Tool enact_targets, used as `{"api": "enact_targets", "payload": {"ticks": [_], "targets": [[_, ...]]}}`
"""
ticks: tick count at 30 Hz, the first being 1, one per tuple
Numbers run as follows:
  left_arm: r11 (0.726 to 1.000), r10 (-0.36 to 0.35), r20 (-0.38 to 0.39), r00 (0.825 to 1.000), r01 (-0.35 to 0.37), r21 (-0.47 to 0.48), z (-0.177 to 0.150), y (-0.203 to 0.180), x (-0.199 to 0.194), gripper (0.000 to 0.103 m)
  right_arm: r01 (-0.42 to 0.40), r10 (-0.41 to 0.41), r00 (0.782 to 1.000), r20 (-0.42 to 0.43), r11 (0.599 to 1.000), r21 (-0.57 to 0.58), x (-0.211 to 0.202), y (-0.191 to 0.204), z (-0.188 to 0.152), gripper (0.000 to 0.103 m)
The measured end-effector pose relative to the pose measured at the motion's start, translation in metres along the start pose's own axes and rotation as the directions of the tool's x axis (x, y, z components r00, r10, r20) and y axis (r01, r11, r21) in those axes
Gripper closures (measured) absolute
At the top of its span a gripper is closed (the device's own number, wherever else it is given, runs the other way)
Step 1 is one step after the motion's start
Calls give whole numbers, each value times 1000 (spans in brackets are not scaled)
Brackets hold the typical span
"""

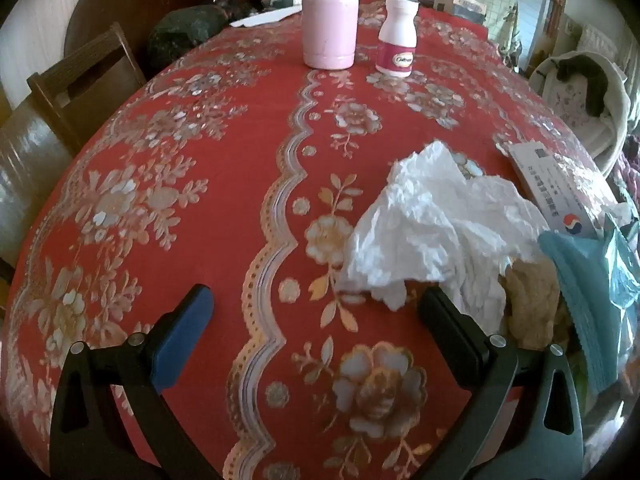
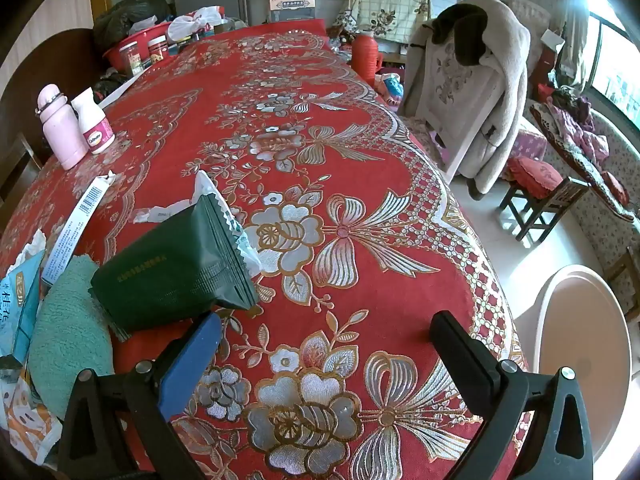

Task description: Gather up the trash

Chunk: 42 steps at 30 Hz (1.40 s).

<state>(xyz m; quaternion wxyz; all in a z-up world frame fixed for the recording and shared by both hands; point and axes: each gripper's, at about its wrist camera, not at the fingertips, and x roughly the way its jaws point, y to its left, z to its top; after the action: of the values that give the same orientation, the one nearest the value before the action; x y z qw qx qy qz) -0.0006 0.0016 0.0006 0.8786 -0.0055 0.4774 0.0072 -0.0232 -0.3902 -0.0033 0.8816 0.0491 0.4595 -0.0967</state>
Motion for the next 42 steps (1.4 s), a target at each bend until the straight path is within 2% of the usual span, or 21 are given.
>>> {"api": "enact_targets", "payload": {"ticks": [1,3,5,8,10,14,16,20,25,29,36,42], "targets": [[1000,9,-15,1000,-9,-13,1,2,0,0,-2,2,1000,-2,1000,2,0,0,0,0],[999,6,24,1000,-5,-46,-12,10,-15,1,-3,3,1000,-1,1000,2,0,0,0,0],[999,16,31,999,-15,-51,-12,15,-30,1,-5,5,1000,-3,1000,-8,0,0,1,0],[999,30,76,997,-28,-36,-11,16,-61,1,-42,39,997,-67,998,-48,2,-3,8,0],[999,11,110,994,-7,-39,-12,16,-87,1,-29,25,997,-72,998,-52,-4,-10,13,5],[999,-14,164,986,19,-29,-10,7,-130,1,-6,6,1000,26,1000,-21,-57,-26,19,5],[998,-49,193,980,53,-17,-15,-3,-151,1,-6,6,996,90,1000,-4,-93,-28,17,5],[995,-102,233,967,101,14,-22,-23,-185,1,-4,2,983,181,1000,15,-157,-20,10,5],[990,-138,311,940,125,63,-31,-43,-226,1,-34,16,958,288,998,58,-222,-5,-16,4],[987,-154,360,920,126,100,-47,-53,-250,1,-52,29,936,352,997,56,-253,12,-38,4],[984,-162,389,907,119,133,-80,-56,-271,1,-64,35,901,433,997,52,-289,28,-74,4],[983,-177,415,893,136,126,-87,-55,-287,1,-52,26,880,475,998,42,-309,35,-93,4]]}}
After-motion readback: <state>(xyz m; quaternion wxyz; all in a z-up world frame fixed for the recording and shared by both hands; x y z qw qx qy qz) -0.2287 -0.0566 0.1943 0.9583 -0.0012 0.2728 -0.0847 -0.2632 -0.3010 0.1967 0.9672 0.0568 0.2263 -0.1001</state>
